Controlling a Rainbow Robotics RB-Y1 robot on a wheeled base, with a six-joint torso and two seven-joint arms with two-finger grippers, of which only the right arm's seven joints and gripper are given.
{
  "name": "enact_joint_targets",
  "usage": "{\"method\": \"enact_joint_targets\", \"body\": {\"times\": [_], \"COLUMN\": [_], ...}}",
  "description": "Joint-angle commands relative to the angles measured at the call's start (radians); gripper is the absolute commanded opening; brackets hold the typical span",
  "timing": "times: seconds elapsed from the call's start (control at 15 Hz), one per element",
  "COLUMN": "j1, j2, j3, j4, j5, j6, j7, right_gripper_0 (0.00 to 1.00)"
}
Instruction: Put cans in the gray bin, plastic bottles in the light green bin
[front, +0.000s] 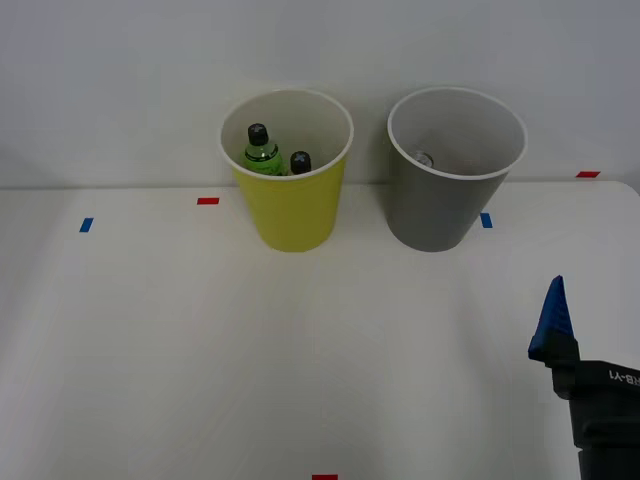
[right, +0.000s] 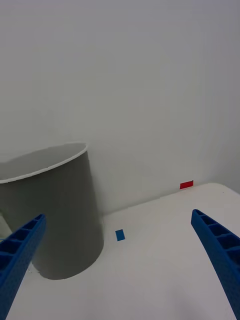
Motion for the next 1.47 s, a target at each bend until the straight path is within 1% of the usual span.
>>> {"method": "enact_joint_targets", "body": {"times": [0.07, 0.2, 0.27, 0.33, 0.47, 0.53, 0.6, 0.67, 0.73, 0.87, 0.93, 1.07, 1.2, 1.33, 1.47], "j1": [0.042, 0.068, 0.077, 0.085, 0.106, 0.105, 0.088, 0.080, 0.083, 0.091, 0.090, 0.083, 0.083, 0.083, 0.093], "j2": [0.078, 0.115, 0.127, 0.133, 0.141, 0.141, 0.145, 0.145, 0.145, 0.145, 0.145, 0.145, 0.145, 0.145, 0.145], "j3": [-0.046, -0.060, -0.060, -0.057, -0.046, -0.047, -0.067, -0.080, -0.084, -0.081, -0.089, -0.126, -0.142, -0.133, -0.104], "j4": [-0.001, -0.001, 0.001, 0.001, 0.007, 0.049, 0.139, 0.187, 0.203, 0.203, 0.203, 0.203, 0.205, 0.205, 0.205], "j5": [0.433, 0.585, 0.617, 0.626, 0.640, 0.638, 0.640, 0.643, 0.647, 0.664, 0.692, 0.792, 0.868, 0.894, 0.894], "j6": [0.018, 0.010, 0.009, 0.009, 0.003, -0.040, -0.143, -0.200, -0.217, -0.215, -0.217, -0.215, -0.217, -0.215, -0.217], "j7": [-0.490, -0.654, -0.700, -0.728, -0.736, -0.739, -0.750, -0.754, -0.762, -0.848, -0.881, -1.013, -1.144, -1.197, -1.204], "right_gripper_0": [1.00, 1.00, 1.00, 1.00, 1.00, 1.00, 1.00, 1.00, 1.00, 1.00, 1.00, 1.00, 1.00, 1.00, 1.00]}}
